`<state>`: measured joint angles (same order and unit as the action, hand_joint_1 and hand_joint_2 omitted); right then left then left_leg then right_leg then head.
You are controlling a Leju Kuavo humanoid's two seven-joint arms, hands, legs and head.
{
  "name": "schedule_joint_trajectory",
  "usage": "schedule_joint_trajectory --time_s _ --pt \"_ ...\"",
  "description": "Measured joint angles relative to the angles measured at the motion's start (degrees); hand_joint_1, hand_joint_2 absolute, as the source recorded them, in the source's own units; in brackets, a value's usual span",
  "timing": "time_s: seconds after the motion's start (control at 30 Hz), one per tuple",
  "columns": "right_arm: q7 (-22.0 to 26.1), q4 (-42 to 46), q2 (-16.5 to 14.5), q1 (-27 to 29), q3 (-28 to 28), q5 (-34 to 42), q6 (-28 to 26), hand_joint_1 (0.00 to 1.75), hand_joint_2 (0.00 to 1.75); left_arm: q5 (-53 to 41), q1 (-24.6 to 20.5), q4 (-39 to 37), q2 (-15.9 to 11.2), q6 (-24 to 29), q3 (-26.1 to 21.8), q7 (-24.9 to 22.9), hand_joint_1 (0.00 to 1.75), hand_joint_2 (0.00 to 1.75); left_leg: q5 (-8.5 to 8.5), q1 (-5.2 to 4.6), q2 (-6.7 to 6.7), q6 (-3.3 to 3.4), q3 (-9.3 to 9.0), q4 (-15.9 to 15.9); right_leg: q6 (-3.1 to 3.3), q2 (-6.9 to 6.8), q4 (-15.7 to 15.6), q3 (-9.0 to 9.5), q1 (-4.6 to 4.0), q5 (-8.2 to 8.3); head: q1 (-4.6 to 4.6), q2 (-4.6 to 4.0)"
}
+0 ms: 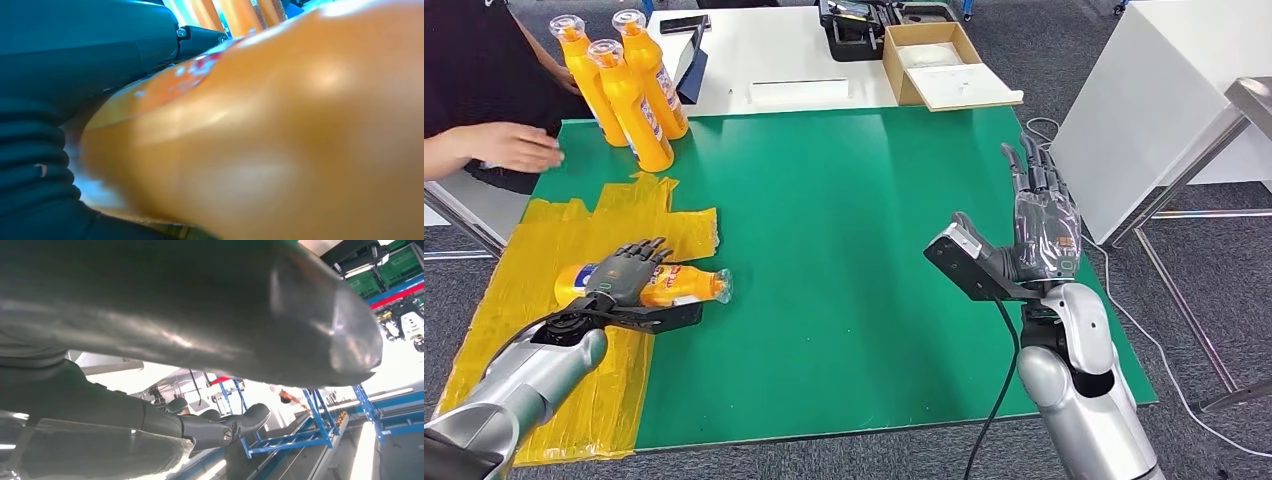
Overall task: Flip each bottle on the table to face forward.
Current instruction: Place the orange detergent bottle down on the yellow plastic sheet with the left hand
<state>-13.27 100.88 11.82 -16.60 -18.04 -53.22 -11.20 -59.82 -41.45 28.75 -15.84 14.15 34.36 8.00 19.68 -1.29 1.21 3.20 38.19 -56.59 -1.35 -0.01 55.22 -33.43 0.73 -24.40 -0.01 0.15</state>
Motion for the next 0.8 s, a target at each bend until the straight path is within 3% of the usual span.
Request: schedule_joint_trajectory --time_s 0.2,0.47,0.6,0.8 --pt "0.74 -0.13 -0.8 0.41 1.23 0.62 1.5 0.0 0.0 8.46 1.4 2.97 0.69 0.14 -1.69 2.01 0.0 0.0 0.0 0.01 0.0 0.0 0.0 0.0 0.01 0.0 0.0 -0.03 0.0 0.0 0.01 0.0" --pt "13.63 -3.52 -0.96 -0.79 4.38 9.56 -5.97 0.0 0.0 30.2 3.82 25.77 0.84 -4.7 -10.99 0.86 0.0 0.0 -0.03 0.02 0.0 0.0 0.11 -0.01 -0.01 0.01 0.0 -0.08 -0.01 0.02 0.01 0.0" --pt "15.05 -5.31 -0.93 -1.52 4.78 11.71 -6.21 0.0 0.0 33.42 3.33 33.61 0.84 -5.25 -13.63 0.9 0.0 0.0 -0.03 0.0 -0.02 0.0 0.11 -0.01 -0.02 0.01 0.0 -0.09 -0.02 0.03 0.01 0.0" --pt "18.33 -7.75 -0.95 -4.56 4.81 21.32 -4.53 0.0 0.0 44.36 0.28 40.44 1.61 -5.12 -15.91 0.98 0.0 0.0 -0.03 0.02 0.0 0.0 0.12 -0.02 -0.02 0.0 0.0 -0.13 -0.01 0.03 0.01 0.0"
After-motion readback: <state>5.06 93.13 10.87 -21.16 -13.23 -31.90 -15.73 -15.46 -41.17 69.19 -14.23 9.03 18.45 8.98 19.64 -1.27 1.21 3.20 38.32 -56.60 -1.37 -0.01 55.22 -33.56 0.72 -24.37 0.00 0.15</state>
